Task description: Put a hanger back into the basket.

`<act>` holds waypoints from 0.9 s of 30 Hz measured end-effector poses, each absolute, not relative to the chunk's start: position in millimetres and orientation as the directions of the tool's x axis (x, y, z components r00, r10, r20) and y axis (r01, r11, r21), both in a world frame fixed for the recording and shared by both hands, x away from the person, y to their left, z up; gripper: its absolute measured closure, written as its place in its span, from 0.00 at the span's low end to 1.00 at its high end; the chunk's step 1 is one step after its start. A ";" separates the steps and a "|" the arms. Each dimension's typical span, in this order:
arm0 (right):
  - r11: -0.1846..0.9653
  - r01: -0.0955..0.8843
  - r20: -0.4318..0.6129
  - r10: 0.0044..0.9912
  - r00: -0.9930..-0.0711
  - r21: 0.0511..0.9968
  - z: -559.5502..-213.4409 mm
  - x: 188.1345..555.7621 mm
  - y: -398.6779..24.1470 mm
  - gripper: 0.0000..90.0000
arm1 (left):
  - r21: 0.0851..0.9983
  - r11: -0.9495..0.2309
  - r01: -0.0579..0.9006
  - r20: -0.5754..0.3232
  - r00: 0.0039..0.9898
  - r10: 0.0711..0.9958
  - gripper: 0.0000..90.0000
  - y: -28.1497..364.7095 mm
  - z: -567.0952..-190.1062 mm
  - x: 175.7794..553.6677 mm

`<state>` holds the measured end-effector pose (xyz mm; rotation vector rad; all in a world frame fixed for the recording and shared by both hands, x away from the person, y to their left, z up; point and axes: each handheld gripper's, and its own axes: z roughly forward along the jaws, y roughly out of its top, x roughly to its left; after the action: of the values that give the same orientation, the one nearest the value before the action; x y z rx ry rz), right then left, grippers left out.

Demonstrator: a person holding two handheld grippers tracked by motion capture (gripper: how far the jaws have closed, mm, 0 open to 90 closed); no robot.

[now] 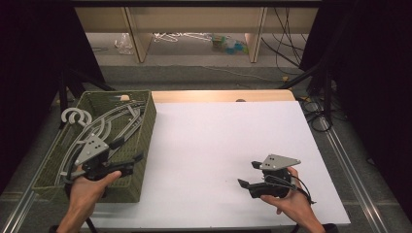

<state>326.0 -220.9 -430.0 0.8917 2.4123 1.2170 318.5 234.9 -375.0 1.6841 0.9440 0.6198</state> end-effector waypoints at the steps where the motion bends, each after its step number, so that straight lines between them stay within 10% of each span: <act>1: 0.445 0.392 0.015 0.646 -0.763 0.805 -429.6 326.0 -221.4 0.26 | 0.953 -0.130 0.272 -0.050 0.567 0.822 0.21 231.4 -375.0 316.6; 27: 0.340 0.367 0.068 0.647 -0.760 0.866 -432.1 321.3 -223.8 0.21 | 0.962 -0.193 0.196 0.006 0.687 0.726 0.19 175.7 -423.2 290.8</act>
<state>321.3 -223.8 -432.1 0.9062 2.3200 1.3839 290.8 175.7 -423.2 1.7357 0.7429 0.5682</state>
